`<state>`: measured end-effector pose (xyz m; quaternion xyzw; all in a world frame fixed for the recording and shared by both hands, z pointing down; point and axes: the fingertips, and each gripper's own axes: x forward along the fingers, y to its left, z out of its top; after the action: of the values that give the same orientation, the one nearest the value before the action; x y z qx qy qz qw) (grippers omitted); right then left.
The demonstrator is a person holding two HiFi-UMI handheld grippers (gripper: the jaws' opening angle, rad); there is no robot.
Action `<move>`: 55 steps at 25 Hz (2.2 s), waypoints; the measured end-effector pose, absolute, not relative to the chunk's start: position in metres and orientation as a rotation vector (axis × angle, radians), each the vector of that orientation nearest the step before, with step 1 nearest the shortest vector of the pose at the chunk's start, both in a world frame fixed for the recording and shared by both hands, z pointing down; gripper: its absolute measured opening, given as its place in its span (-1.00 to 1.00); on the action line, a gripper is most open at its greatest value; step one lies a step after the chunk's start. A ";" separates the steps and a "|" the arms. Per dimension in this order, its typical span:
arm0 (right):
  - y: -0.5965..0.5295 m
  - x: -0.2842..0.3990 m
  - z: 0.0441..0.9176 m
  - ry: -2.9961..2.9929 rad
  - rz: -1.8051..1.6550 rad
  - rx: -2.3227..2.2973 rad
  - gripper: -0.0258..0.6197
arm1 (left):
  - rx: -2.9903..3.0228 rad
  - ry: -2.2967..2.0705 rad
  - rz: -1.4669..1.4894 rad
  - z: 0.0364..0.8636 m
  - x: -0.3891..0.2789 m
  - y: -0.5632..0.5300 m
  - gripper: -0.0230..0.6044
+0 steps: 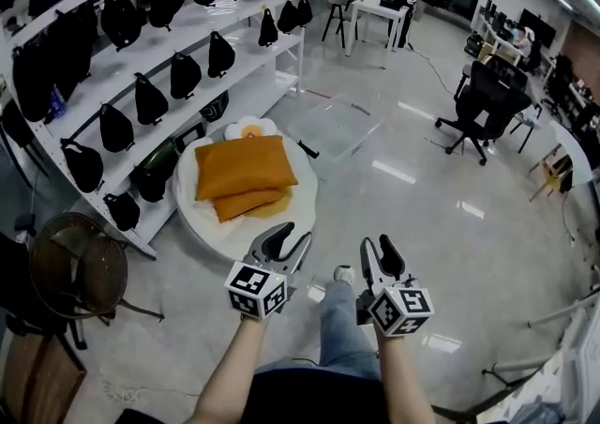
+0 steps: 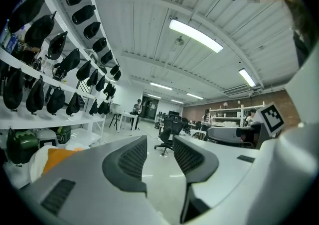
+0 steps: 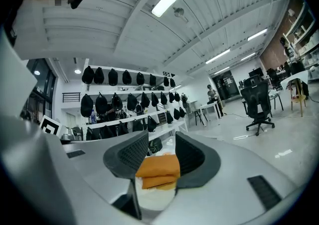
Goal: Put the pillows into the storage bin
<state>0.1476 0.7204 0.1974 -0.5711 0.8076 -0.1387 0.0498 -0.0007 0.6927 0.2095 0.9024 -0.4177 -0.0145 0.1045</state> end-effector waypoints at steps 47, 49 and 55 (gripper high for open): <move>0.119 0.095 0.260 3.063 -0.652 -0.923 -0.45 | 1.900 -2.035 -0.054 0.265 -0.059 0.229 -0.41; 0.108 0.069 0.264 3.081 -0.656 -0.891 -0.45 | 1.871 -2.064 -0.062 0.267 -0.086 0.222 -0.41; 0.069 0.003 0.261 3.089 -0.670 -0.849 -0.45 | 1.814 -2.136 -0.063 0.261 -0.156 0.198 -0.41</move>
<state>0.0032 0.0690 0.2613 -0.2588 0.9418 -0.2043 -0.0655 -0.1563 0.1977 0.2608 0.6379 -0.7511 -0.0221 0.1683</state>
